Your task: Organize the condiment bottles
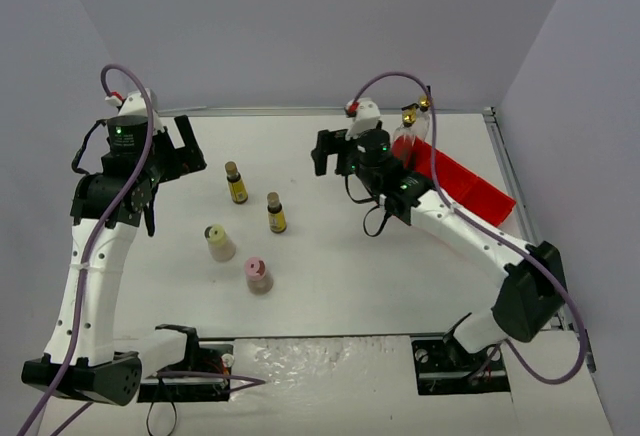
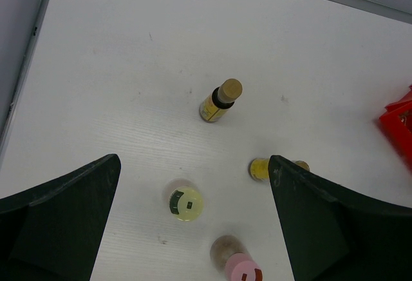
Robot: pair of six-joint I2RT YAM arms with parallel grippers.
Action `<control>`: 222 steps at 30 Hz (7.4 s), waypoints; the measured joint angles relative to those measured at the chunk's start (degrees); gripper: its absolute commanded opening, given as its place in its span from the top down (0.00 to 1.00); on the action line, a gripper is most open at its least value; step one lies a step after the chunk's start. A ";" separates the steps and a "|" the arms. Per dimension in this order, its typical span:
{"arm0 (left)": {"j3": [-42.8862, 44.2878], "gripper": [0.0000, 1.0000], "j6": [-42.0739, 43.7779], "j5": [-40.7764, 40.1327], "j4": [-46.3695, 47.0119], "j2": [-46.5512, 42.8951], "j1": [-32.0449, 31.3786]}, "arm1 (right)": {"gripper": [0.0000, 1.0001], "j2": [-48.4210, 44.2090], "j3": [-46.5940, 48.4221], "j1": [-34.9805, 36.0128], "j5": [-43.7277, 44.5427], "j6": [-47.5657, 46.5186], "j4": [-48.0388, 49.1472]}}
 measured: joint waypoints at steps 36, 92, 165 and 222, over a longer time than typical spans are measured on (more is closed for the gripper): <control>-0.04 0.03 0.00 -0.04 -0.44 -1.62 0.00 | 0.10 26.98 12.80 15.19 -4.01 -2.76 -4.01; -3.45 0.03 -0.02 0.75 0.97 -1.97 0.00 | 1.00 -4.80 -6.62 -25.44 13.73 6.99 -16.32; -2.44 0.03 -0.15 0.90 1.46 -0.85 0.00 | 0.15 0.26 -5.29 -36.42 11.18 8.82 -4.76; 3.15 0.03 -1.44 -4.39 -2.36 -3.52 0.44 | 0.13 51.41 48.88 14.12 -11.59 -4.73 1.47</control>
